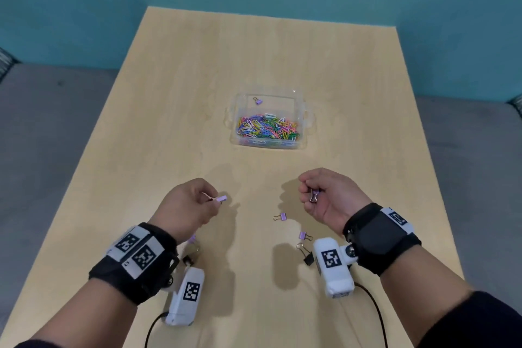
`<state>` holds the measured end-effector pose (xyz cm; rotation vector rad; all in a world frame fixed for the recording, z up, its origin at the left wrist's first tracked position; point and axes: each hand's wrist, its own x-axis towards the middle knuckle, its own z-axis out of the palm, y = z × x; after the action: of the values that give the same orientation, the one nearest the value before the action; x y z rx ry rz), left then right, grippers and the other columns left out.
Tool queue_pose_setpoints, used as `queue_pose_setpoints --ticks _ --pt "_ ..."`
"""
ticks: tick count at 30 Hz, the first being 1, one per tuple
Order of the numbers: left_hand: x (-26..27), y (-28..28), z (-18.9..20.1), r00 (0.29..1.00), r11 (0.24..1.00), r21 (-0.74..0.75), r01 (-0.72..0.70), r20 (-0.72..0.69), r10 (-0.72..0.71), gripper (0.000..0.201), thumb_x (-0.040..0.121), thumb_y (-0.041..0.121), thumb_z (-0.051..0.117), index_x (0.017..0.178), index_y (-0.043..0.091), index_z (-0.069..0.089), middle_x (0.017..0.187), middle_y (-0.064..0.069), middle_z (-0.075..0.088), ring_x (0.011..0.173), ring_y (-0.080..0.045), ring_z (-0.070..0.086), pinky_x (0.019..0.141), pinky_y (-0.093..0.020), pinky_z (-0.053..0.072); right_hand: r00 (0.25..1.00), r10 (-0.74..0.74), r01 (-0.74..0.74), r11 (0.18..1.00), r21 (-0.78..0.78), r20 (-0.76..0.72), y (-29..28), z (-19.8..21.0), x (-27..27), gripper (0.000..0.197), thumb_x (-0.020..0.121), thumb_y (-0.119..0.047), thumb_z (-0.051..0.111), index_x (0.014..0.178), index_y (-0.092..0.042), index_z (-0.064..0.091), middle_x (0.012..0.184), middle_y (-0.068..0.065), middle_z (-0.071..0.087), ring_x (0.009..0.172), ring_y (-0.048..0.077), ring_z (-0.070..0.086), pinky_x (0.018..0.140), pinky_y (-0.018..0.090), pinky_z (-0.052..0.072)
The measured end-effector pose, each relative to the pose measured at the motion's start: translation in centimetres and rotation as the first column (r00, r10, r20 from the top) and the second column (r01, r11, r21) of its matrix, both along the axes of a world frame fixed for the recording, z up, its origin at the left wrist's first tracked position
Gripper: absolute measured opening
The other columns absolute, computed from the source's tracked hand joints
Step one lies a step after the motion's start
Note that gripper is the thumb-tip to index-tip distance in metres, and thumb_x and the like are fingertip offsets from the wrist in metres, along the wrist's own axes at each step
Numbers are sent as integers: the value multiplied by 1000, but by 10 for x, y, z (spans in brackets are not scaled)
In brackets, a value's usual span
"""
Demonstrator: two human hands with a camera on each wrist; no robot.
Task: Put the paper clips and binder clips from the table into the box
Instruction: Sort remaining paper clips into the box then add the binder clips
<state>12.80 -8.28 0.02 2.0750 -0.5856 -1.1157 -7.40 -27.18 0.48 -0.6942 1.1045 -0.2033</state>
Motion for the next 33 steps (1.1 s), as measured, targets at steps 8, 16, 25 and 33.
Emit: queue_pose_setpoints --ticks 8,16,25,33 --pt "32 -64 31 976 989 -115 -93 -205 68 18 89 -2 50 86 2 68 72 -13 61 49 -13 47 41 -20 29 990 131 -123 986 -114 60 -35 14 61 22 89 6 39 88 -7 57 64 9 55 47 17 51 42 22 43" --pt "69 -194 25 990 978 -162 -135 -51 129 25 84 -4 45 75 11 62 65 -8 58 45 -13 50 44 -21 32 999 30 -36 953 -300 -26 -104 23 133 9 92 1 47 86 -3 52 70 14 49 58 25 51 61 35 54" --pt "71 -229 24 994 975 -197 -107 -34 102 21 83 0 54 85 18 64 72 -6 57 67 -22 55 76 -39 56 961 171 -252 866 -432 -217 -128 23 145 8 86 -17 59 93 -20 56 101 8 57 89 26 60 81 43 57" --pt "89 -83 9 984 986 -88 -138 100 147 11 84 8 59 86 17 66 80 -8 66 73 -29 62 80 -47 54 694 482 -719 445 -533 -534 -48 9 59 19 88 -18 55 105 -19 61 84 -4 59 77 22 57 68 32 47"
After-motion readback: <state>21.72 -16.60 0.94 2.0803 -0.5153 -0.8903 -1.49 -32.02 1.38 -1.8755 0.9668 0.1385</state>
